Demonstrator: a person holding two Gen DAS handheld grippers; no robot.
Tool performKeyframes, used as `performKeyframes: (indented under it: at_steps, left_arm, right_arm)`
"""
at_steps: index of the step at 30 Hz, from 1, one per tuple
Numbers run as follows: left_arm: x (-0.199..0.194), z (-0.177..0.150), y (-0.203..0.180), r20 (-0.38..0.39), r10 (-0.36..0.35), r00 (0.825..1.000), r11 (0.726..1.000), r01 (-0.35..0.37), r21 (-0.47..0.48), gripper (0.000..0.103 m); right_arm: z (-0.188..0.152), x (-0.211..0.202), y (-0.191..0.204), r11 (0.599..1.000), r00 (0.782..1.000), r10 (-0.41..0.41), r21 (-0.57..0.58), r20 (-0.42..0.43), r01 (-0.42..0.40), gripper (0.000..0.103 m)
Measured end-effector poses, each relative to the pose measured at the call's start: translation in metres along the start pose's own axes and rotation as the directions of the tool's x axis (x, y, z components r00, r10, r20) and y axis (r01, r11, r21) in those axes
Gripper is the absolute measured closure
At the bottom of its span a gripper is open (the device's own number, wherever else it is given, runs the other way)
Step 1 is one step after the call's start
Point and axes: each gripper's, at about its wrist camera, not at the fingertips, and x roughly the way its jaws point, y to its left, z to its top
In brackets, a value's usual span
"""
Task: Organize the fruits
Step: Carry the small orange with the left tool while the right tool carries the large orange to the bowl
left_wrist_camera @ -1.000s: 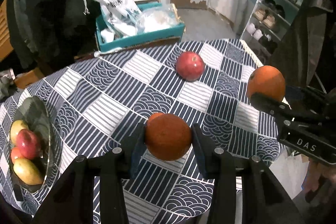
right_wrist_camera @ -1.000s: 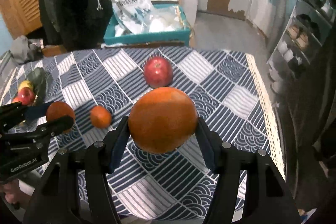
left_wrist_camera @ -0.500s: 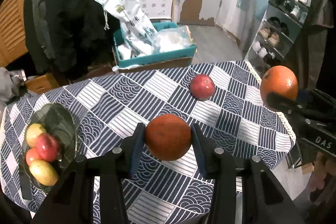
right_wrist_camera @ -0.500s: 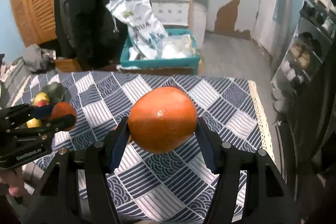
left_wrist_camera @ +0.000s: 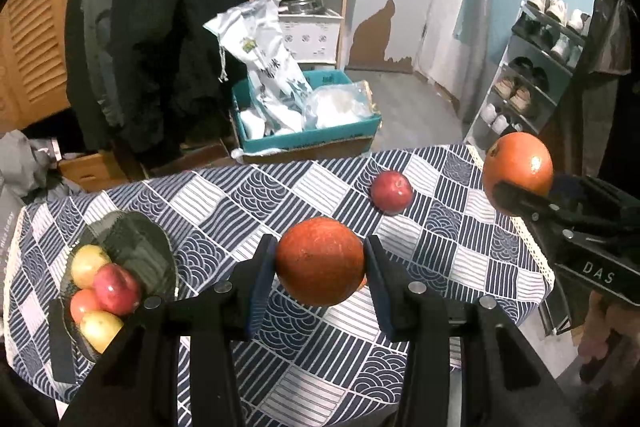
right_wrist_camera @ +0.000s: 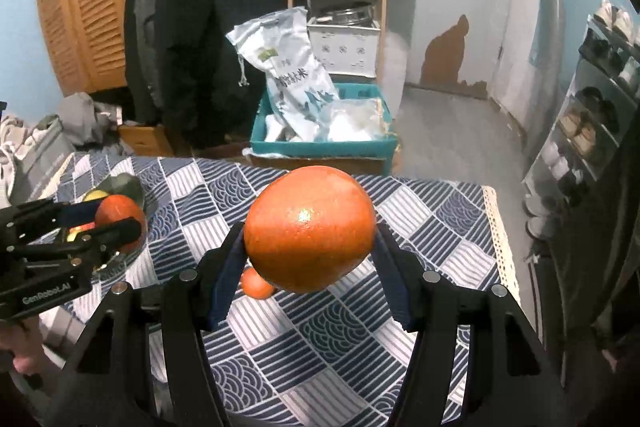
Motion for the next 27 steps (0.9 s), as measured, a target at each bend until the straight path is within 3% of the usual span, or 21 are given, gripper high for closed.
performKeyframes:
  at_steps: [27]
  left_arm:
    - [-0.021, -0.005, 0.078, 0.014, 0.080, 0.997, 0.989, -0.078, -0.124, 0.058]
  right_arm:
    - [0.037, 0.022, 0.080, 0.991, 0.994, 0.110, -0.077, 0.004, -0.109, 0.041]
